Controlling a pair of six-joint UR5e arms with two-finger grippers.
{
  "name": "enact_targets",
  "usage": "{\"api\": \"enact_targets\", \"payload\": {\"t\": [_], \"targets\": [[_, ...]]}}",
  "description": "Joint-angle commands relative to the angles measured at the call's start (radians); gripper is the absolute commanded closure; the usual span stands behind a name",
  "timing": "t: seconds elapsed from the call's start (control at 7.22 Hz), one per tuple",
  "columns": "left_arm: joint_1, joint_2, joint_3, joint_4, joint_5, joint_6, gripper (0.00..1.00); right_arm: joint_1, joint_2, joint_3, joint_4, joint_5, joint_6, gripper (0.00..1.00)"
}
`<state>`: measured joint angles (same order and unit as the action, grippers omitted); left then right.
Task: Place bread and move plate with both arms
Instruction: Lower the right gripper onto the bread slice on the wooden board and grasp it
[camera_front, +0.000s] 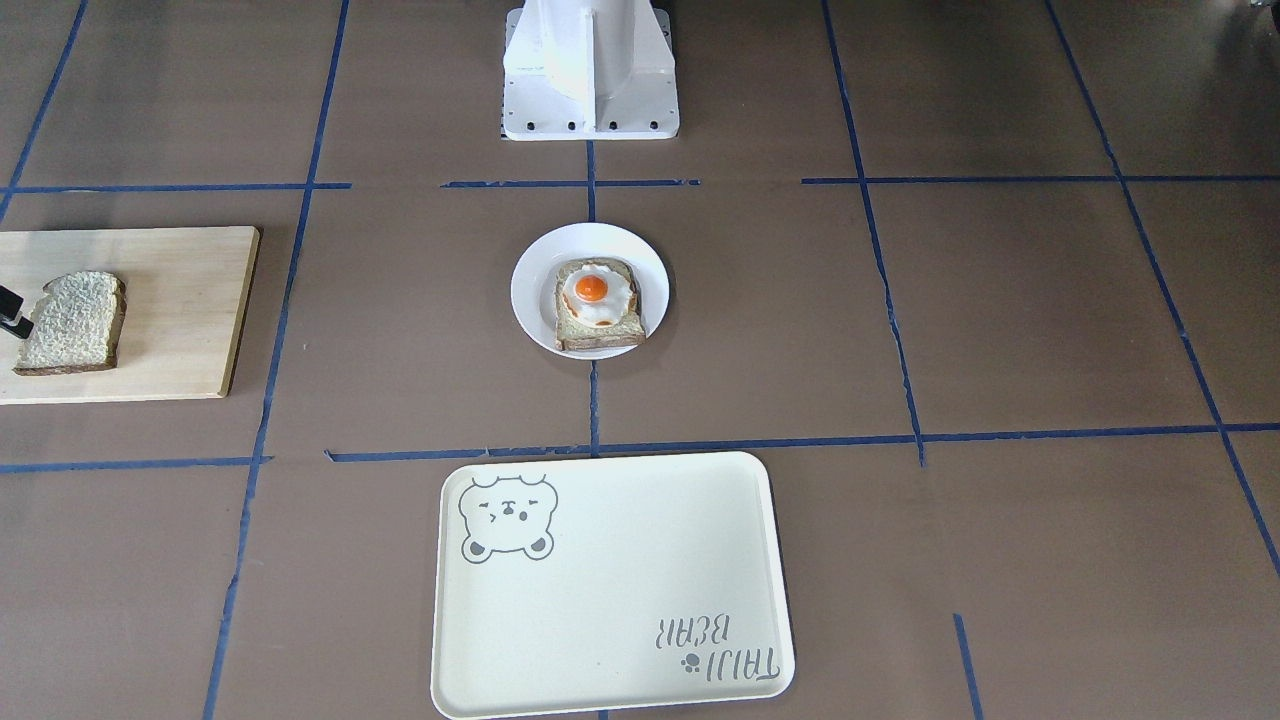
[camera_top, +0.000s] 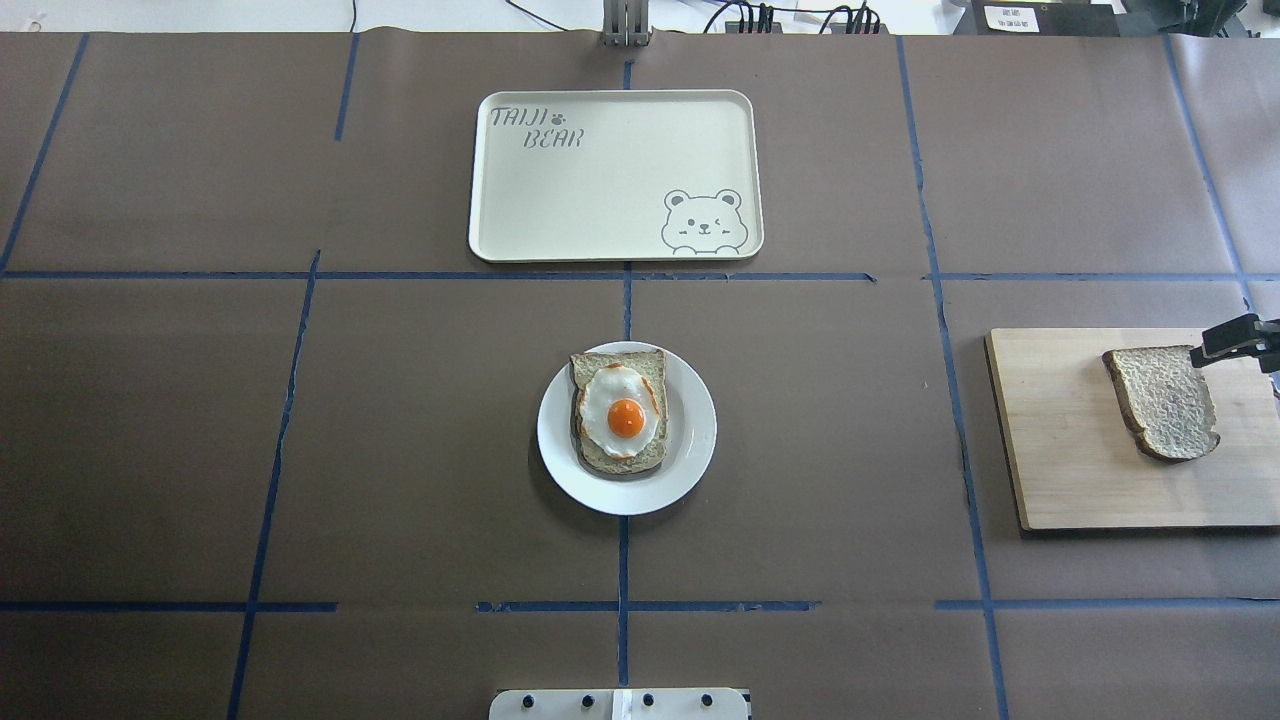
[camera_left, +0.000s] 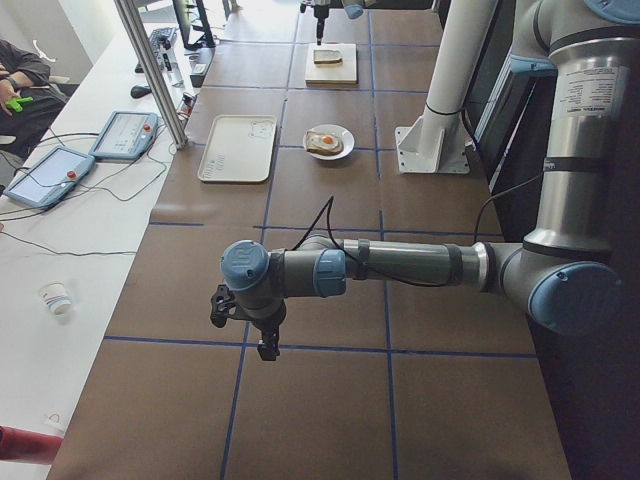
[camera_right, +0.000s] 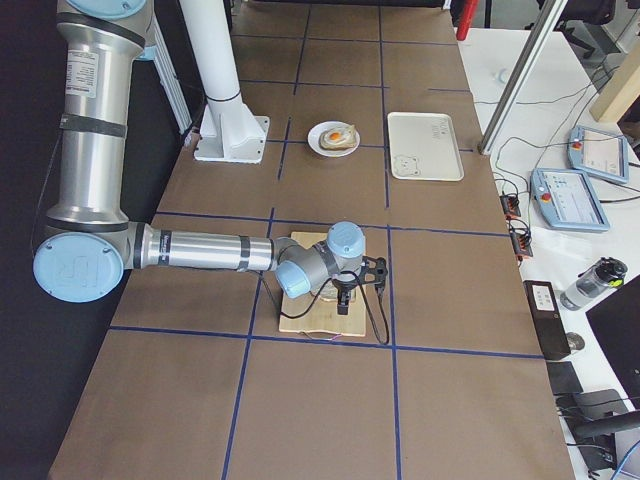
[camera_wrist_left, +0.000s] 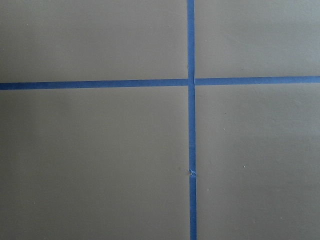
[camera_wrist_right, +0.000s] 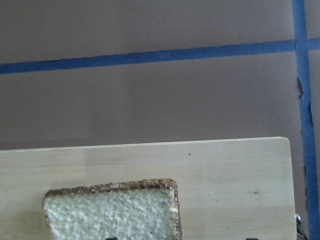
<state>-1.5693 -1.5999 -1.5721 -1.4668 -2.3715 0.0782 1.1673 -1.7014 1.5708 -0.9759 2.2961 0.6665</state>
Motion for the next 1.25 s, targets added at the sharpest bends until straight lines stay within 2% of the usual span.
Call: {"api": "enact_targets", "payload": {"t": [0.0,0.42,0.55,1.11], "targets": [[0.0,0.0,-0.002,-0.001,0.0,0.0,0.0,-0.038,-0.003,-0.008,0.002,-0.001,-0.002,0.21],[0.0,0.0,-0.008,-0.001,0.0,0.0,0.0,-0.058,-0.003,-0.011,0.0,-0.003,-0.004,0.45],[0.0,0.0,-0.008,-0.001,0.0,0.0,0.0,-0.058,-0.004,-0.017,0.0,-0.004,-0.004,0.49],[0.0,0.0,-0.006,-0.001,-0.014,0.002,0.0,-0.061,-0.004,-0.032,0.0,-0.006,-0.007,0.52]]}}
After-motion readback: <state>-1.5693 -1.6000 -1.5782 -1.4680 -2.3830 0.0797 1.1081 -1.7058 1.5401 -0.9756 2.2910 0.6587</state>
